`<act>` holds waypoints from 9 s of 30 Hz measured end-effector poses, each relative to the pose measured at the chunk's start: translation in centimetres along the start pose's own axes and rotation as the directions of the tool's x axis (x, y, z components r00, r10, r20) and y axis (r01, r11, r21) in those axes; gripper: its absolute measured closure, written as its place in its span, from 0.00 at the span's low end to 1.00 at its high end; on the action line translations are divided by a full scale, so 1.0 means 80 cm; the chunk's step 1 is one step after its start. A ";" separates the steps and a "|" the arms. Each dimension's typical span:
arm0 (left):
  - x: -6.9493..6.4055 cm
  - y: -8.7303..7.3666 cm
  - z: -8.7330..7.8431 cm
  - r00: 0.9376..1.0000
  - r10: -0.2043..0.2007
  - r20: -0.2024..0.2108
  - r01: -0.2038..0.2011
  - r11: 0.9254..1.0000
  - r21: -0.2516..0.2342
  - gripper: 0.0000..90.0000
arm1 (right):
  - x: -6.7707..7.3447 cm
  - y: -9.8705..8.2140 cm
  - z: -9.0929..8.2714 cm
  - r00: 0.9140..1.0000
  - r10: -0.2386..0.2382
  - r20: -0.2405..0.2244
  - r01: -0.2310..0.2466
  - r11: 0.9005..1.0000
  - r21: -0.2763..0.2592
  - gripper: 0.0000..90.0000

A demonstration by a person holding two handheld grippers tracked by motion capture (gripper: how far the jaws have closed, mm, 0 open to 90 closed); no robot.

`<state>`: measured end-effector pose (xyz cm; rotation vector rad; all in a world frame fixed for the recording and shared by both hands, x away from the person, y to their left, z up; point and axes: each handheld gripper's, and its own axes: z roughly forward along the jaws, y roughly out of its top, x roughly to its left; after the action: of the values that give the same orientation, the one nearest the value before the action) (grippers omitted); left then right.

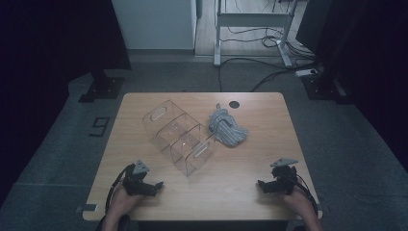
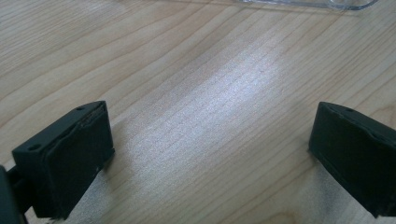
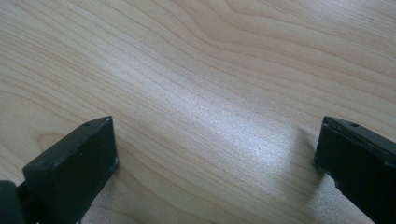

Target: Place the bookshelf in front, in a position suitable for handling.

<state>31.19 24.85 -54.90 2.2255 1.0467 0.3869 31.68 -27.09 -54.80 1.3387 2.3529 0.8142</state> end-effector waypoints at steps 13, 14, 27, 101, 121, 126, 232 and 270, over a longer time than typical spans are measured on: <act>0.000 0.000 0.000 1.000 0.000 0.001 0.000 1.000 0.000 0.00 | 0.002 0.000 0.001 1.000 0.007 0.007 -0.007 1.000 -0.009 0.00; 0.000 0.000 0.000 1.000 0.000 0.001 0.000 1.000 -0.001 0.00 | 0.002 0.000 0.001 1.000 0.010 0.010 -0.010 1.000 -0.009 0.00; 0.000 0.001 0.001 1.000 0.000 -0.002 0.000 1.000 -0.002 0.00 | 0.002 0.007 0.001 1.000 0.007 0.004 -0.007 0.999 0.041 0.00; 0.000 0.001 0.001 1.000 0.000 -0.004 0.000 1.000 0.000 0.00 | 0.005 0.190 0.048 0.986 -0.088 -0.138 0.077 0.994 -0.079 0.00; 0.000 0.001 0.001 1.000 0.001 -0.004 -0.001 1.000 -0.001 0.00 | 0.020 0.241 0.113 0.989 -0.073 -0.126 0.074 0.997 -0.001 0.05; 0.000 0.001 0.001 1.000 0.000 -0.004 0.000 1.000 -0.001 0.00 | 0.017 0.238 0.136 0.994 -0.057 -0.093 0.058 0.998 -0.001 0.21; 0.000 0.002 0.002 1.000 -0.007 -0.008 0.007 1.000 0.000 0.00 | -0.025 0.018 -0.138 1.000 0.025 -0.005 -0.025 0.994 -0.103 0.76; 0.002 0.005 0.001 1.000 -0.025 -0.010 0.025 0.999 0.022 0.00 | -0.019 -0.008 -0.102 0.995 0.007 -0.100 -0.017 0.995 -0.098 0.13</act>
<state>31.58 24.76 -54.65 2.2294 1.0881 0.3774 27.76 -31.26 -48.74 1.3011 2.3471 1.0093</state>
